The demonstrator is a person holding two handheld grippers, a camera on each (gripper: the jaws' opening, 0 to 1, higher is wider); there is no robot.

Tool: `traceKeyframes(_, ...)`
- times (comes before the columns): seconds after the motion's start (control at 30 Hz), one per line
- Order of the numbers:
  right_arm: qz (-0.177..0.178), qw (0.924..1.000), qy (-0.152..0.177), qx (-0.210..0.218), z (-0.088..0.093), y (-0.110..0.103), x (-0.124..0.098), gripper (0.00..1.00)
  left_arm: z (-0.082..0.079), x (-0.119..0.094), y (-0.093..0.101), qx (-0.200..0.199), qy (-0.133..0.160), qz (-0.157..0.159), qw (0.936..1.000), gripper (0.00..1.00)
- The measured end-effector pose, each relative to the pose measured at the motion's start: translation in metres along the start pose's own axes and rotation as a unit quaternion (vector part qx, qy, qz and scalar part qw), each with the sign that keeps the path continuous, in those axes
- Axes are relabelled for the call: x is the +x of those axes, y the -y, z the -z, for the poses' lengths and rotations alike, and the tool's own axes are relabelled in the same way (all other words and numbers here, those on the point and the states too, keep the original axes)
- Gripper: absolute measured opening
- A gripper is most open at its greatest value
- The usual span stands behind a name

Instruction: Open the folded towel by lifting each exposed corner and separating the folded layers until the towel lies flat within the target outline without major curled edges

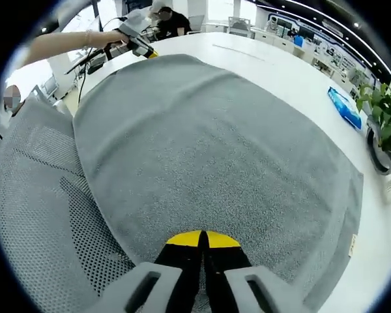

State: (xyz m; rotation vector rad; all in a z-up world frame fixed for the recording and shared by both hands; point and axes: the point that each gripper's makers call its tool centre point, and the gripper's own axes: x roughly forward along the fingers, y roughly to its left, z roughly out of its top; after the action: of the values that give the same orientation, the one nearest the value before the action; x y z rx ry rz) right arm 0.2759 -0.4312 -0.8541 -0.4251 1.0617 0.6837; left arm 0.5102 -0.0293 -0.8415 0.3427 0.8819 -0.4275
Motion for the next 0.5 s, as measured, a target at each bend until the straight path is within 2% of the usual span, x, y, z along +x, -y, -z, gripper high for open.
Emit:
traceKeyframes(0.13, 0.001, 1.0, 0.0, -0.003, 0.0, 0.0, 0.0, 0.0, 0.002, 0.0, -0.013, 0.002, -0.003, -0.021, 0.9998, 0.0)
traceKeyframes(0.37, 0.001, 1.0, 0.003, 0.001, 0.0, 0.0, 0.0, 0.0, 0.004, -0.002, -0.025, 0.023, -0.006, -0.037, 0.999, 0.0)
traceKeyframes(0.5, 0.0, 1.0, 0.004, 0.004, 0.0, 0.001, 0.0, 0.0, 0.007, -0.002, -0.039, 0.009, -0.005, -0.05, 0.9987, 0.0)
